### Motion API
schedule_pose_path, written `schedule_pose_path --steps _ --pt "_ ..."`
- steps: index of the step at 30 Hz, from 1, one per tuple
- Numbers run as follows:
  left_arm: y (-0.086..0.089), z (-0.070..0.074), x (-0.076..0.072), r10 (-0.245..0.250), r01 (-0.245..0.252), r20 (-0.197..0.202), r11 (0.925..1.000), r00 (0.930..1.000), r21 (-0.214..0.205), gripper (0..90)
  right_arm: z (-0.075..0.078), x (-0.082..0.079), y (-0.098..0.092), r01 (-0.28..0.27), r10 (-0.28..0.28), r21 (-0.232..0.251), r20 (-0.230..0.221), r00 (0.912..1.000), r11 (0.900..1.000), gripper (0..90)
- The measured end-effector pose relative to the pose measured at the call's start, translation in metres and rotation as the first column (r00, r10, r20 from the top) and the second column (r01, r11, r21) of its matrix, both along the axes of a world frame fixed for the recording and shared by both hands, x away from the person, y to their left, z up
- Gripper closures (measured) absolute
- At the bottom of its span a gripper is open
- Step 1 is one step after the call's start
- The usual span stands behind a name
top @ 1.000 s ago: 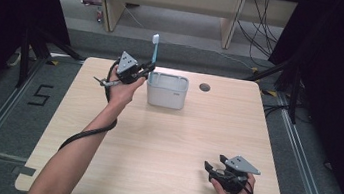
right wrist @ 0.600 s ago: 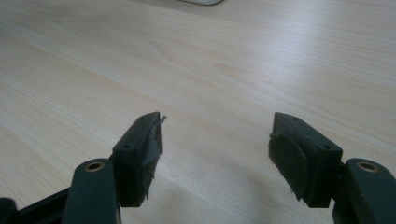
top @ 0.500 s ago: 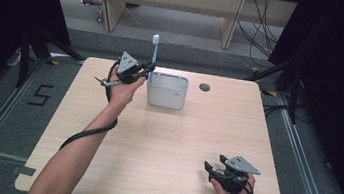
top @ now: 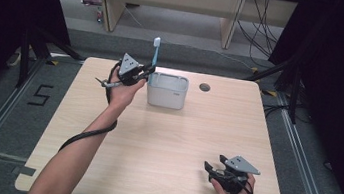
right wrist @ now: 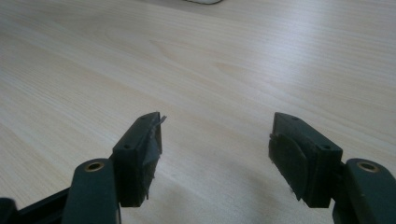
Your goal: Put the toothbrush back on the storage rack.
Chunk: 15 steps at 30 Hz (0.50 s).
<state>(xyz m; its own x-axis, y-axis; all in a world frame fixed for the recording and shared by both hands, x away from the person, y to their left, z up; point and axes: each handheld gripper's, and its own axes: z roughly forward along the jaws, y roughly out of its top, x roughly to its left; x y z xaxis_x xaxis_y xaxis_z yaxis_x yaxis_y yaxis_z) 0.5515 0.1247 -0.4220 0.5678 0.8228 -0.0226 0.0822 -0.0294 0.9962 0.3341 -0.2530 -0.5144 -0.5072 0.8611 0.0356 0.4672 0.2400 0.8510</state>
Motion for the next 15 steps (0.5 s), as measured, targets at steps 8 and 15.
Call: schedule_pose_path --steps 8,15 --pt "0.0013 -0.0049 -0.0007 0.005 -0.005 -0.023 0.9999 0.9997 0.011 78.2 0.0004 -0.0001 0.0001 -0.002 0.002 -0.002 -0.008 1.0 1.0 35.0" --pt "0.001 -0.0079 -0.0015 0.016 -0.014 -0.041 0.9992 0.999 0.037 78.2 0.0001 0.0 0.0004 0.002 -0.002 0.0 -0.003 1.0 1.0 34.9"
